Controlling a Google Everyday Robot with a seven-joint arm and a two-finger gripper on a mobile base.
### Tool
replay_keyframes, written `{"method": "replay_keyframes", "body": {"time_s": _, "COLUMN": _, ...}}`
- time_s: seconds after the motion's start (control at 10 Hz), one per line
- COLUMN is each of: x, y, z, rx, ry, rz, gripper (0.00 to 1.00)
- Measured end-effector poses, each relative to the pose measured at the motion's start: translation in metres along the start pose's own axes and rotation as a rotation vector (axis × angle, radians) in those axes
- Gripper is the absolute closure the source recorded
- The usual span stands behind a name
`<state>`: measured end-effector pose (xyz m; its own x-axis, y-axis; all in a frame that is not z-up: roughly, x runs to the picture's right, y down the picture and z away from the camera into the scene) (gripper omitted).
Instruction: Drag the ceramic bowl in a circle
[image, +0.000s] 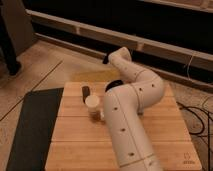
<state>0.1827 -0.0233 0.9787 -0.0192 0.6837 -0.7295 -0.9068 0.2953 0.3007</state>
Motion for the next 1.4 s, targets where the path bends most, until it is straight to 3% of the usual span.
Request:
{"method": "replay_keyframes", "body": {"time_s": 0.3, "x": -0.017, "y": 0.023, "z": -0.007, "rx": -0.026, "ry": -0.038, "rz": -0.034, "gripper": 1.0}}
{"method": "replay_keyframes", "body": {"time_s": 0.7, "x": -0.024, "y": 0.089, "z": -0.023, "rx": -0.144, "ry": -0.068, "rz": -0.136, "gripper": 1.0}}
{"method": "replay_keyframes", "body": {"time_s": 0.9, "x": -0.026, "y": 0.102, "z": -0.033, "rx": -0.174, "ry": -0.086, "rz": -0.163, "gripper": 1.0}}
{"method": "replay_keyframes", "body": {"time_s": 1.2, "x": -0.017, "y": 0.083, "z": -0.026, "rx": -0.18, "ry": -0.065, "rz": -0.134, "gripper": 1.0}}
{"method": "replay_keyframes", "body": {"time_s": 1.4, "x": -0.001, "y": 0.055, "z": -0.014, "rx": -0.181, "ry": -0.022, "rz": -0.079, "gripper": 1.0}}
